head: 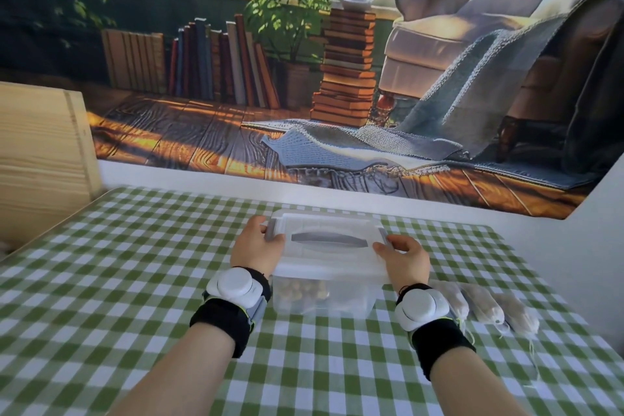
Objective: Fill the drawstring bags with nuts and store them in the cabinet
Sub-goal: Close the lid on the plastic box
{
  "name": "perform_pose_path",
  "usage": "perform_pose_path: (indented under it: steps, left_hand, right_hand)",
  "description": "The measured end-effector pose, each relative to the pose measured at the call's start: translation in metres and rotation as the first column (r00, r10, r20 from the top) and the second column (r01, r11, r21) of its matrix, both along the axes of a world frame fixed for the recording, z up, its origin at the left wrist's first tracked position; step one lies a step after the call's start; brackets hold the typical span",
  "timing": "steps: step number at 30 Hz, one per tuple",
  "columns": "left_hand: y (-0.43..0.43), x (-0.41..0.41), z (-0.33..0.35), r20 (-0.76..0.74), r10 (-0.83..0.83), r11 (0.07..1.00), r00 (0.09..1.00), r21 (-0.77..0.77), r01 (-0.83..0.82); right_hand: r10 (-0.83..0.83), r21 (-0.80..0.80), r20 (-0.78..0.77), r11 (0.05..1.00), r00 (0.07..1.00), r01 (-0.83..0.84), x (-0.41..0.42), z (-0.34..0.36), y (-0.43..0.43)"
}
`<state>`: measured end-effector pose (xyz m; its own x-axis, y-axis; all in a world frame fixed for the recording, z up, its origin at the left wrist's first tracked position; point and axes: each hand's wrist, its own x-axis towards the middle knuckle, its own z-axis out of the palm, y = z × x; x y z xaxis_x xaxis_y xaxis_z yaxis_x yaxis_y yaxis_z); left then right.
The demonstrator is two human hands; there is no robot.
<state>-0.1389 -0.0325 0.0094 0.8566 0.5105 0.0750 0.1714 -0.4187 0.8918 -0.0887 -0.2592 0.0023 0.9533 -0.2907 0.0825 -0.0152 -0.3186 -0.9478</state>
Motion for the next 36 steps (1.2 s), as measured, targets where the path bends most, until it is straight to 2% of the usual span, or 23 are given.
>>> perform_pose_path:
  steps: [3,6,9,11,15,22,28,36]
  left_hand:
    - [0.003,-0.002,-0.004,0.023,-0.007,0.998,1.000,-0.068,0.008]
    - [0.010,-0.001,-0.009,0.035,-0.061,0.975,0.998,-0.214,0.067]
    - [0.012,-0.001,-0.012,-0.021,-0.153,0.938,0.988,-0.318,0.138]
    - [0.010,0.002,-0.012,-0.031,-0.147,0.929,0.989,-0.347,0.127]
    - [0.015,0.024,0.001,-0.034,-0.123,0.936,0.992,-0.335,0.105]
    - [0.037,0.112,0.007,-0.070,-0.113,0.970,0.991,-0.223,0.094]
    - [0.046,0.168,0.009,-0.061,-0.078,0.981,0.995,-0.181,0.066]
    - [0.045,0.218,-0.018,0.062,0.005,0.948,0.998,-0.318,0.015]
  right_hand:
    - [0.018,-0.008,0.005,1.000,1.000,-0.018,-0.002,0.001,-0.001]
    - [0.052,-0.022,0.011,0.998,0.999,-0.052,-0.002,0.001,-0.006]
    - [0.083,0.051,-0.018,0.995,0.996,-0.082,-0.003,-0.001,-0.008]
    - [0.114,0.095,-0.024,0.989,0.993,-0.111,-0.002,-0.005,-0.004]
    - [0.148,0.100,-0.014,0.984,0.989,-0.146,0.013,0.000,0.006]
    - [0.185,-0.075,-0.018,0.980,0.983,-0.186,0.099,0.011,0.027]
    - [0.210,-0.137,-0.034,0.967,0.977,-0.213,0.158,0.009,0.036]
    - [0.153,-0.093,0.015,0.984,0.988,-0.151,0.199,-0.011,0.040]
